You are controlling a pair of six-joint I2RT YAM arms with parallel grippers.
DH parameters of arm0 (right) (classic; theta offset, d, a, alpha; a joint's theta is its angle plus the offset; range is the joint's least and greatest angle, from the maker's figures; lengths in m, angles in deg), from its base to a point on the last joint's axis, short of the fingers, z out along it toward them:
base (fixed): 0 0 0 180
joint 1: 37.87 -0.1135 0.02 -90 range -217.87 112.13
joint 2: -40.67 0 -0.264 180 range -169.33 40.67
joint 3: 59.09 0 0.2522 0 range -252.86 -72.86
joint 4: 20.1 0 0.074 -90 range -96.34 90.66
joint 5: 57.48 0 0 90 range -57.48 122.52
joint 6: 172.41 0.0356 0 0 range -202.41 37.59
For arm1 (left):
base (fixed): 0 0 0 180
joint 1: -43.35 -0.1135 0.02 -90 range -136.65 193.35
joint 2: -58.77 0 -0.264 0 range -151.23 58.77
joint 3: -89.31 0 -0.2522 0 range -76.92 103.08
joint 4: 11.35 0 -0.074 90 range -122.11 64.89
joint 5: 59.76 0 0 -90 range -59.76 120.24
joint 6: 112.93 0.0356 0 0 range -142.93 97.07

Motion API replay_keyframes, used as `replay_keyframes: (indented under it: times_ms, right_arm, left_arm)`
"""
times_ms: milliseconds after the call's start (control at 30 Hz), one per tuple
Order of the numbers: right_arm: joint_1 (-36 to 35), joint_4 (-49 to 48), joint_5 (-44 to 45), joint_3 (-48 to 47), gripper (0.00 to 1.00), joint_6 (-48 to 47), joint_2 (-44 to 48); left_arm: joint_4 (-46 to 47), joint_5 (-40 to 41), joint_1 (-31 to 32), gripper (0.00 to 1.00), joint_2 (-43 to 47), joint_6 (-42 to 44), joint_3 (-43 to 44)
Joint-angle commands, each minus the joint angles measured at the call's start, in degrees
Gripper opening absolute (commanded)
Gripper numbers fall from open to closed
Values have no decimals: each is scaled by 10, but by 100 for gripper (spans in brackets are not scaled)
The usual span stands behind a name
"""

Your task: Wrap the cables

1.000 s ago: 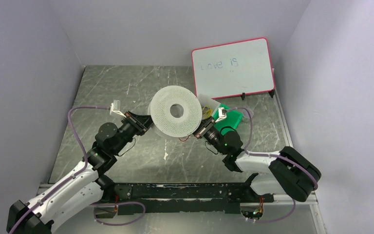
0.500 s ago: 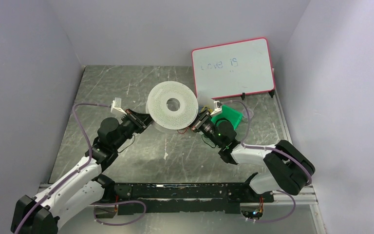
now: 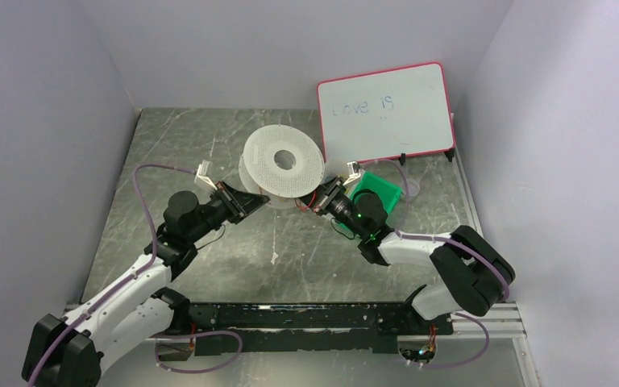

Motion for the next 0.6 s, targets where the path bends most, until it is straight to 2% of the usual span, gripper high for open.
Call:
replay_keyframes:
  times_ms: [0,333,567]
  right_arm:
    - [-6,-15,-47,-7,0,-18,2]
    - [-7,-72,-63,41,0,37,-20]
    - [-23,-188,-86,42,0,103,-91]
  left_arm:
    - [32,-103,-7,7,-7,25,-8]
    - [76,-95,-39,7,-24,-1,-13]
    - [106,-100,-42,7,-51,-8,-24]
